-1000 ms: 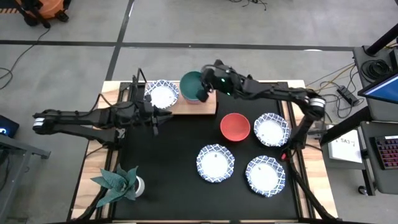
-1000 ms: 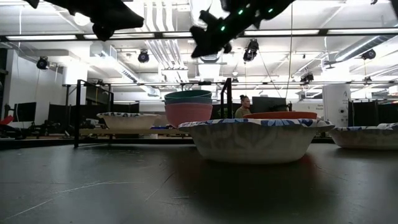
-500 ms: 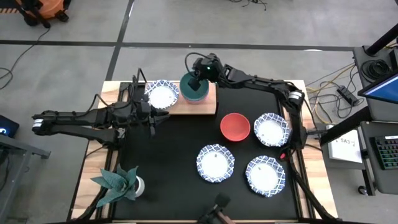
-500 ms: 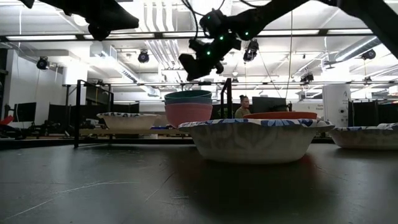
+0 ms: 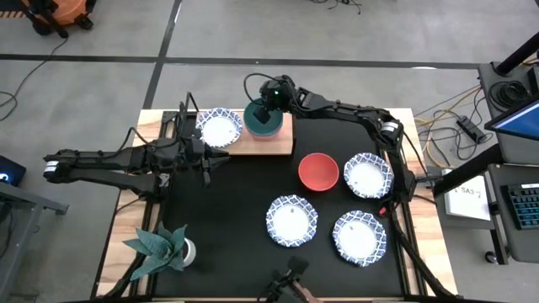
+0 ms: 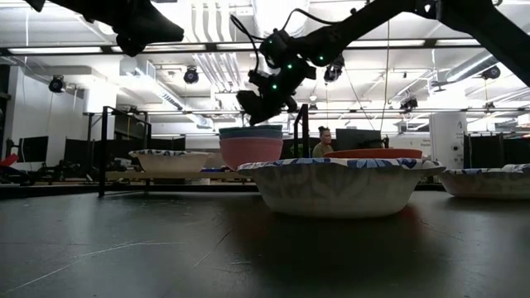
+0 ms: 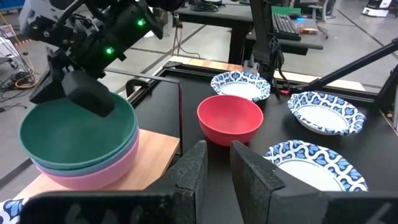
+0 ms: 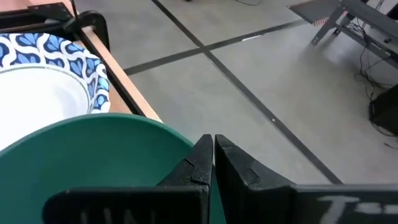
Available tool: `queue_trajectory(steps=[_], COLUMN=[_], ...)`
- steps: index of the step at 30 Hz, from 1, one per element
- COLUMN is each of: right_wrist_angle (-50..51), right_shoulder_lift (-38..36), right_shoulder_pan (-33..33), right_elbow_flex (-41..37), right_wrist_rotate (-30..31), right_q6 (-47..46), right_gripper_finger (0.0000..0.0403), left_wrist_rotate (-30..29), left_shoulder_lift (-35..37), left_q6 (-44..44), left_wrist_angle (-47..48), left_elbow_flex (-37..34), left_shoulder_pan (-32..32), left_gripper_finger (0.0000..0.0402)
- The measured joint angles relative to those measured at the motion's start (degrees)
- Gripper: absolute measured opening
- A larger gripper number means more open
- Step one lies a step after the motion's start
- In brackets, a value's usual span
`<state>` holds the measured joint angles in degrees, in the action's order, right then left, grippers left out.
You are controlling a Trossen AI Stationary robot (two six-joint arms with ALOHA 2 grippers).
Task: Place and stack bowls onto a shelf
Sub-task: Stack the green bowl on top of the blue bowl
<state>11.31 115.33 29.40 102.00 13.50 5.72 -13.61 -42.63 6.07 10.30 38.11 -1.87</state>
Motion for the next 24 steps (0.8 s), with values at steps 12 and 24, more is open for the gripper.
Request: queue_trajectory(steps=[12, 24], right_wrist_angle=[0.5, 0.4], right_shoulder_lift=[0.0, 0.0], right_shoulder_pan=[0.1, 0.1], right_elbow_flex=[-0.4, -0.8], right_wrist_rotate=[-0.2, -0.5], right_q6=[0.0, -0.3], right_gripper_finger=[0.0009, 0.0009], left_wrist_rotate=[0.0, 0.0], left_shoulder_lift=[0.0, 0.0], left_q6=[0.0, 0.0], left_wrist_angle=[0.0, 0.0], left_elbow_flex=[0.0, 0.0], left_shoulder_pan=[0.0, 0.0], left_gripper_finger=[0.0054, 0.0054])
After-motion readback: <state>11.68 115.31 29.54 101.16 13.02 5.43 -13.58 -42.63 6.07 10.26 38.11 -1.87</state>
